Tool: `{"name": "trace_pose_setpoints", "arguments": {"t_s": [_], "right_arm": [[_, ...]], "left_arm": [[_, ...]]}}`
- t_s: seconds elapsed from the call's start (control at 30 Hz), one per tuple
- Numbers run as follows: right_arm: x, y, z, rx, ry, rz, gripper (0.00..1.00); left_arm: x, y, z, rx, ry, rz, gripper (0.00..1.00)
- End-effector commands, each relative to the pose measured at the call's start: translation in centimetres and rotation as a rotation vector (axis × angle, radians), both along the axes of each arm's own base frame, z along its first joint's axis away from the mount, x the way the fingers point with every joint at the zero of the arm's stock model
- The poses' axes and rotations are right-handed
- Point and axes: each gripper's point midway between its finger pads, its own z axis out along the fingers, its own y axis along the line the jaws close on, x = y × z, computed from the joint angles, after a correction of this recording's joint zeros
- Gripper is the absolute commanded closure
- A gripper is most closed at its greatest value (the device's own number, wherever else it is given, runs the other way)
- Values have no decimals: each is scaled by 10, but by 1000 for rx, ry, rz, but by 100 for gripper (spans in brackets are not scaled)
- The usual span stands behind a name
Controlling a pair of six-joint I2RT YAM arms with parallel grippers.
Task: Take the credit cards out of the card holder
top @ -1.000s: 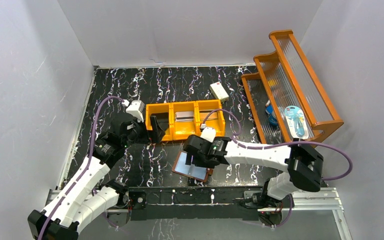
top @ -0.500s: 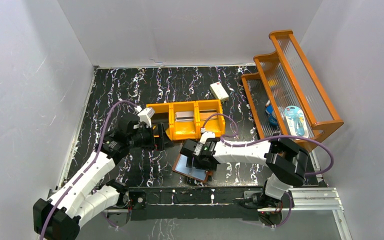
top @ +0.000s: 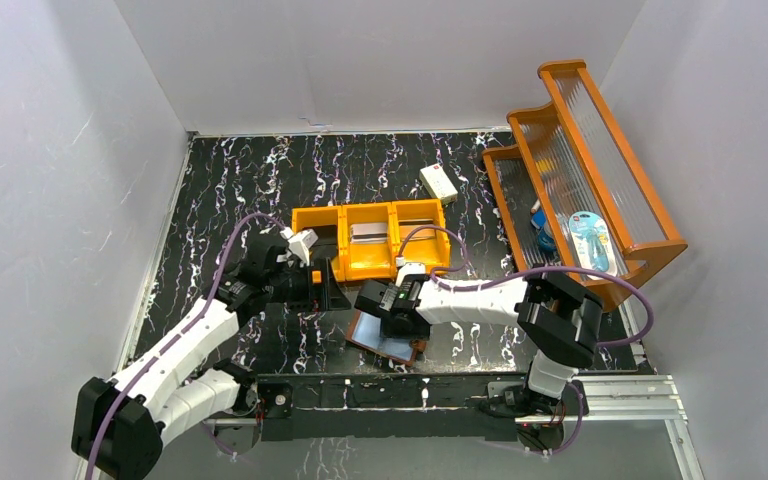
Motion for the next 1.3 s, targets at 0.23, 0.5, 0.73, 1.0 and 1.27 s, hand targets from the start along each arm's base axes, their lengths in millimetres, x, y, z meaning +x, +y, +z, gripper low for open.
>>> {"name": "trace_pose_setpoints", "arguments": {"t_s": [0.23, 0.5, 0.73, 1.0, 1.27], "right_arm": [[-3, 0, -35, -36, 33, 154, 51], [-4, 26, -19, 184, 9, 204, 52], [-6, 29, -16, 254, 17, 194, 49], [-8, 27, -21, 264, 36, 186, 47], [-8, 27, -19, 246, 51, 181, 38]], "left_arm": [[-29, -13, -12, -28, 99, -37, 25], [-47, -42, -19, -33, 114, -122, 35], [-45, -43, -43, 27, 150, -91, 41], [-46, -17, -87, 155, 220, 69, 38], [-41, -10, -85, 169, 151, 75, 30]]}}
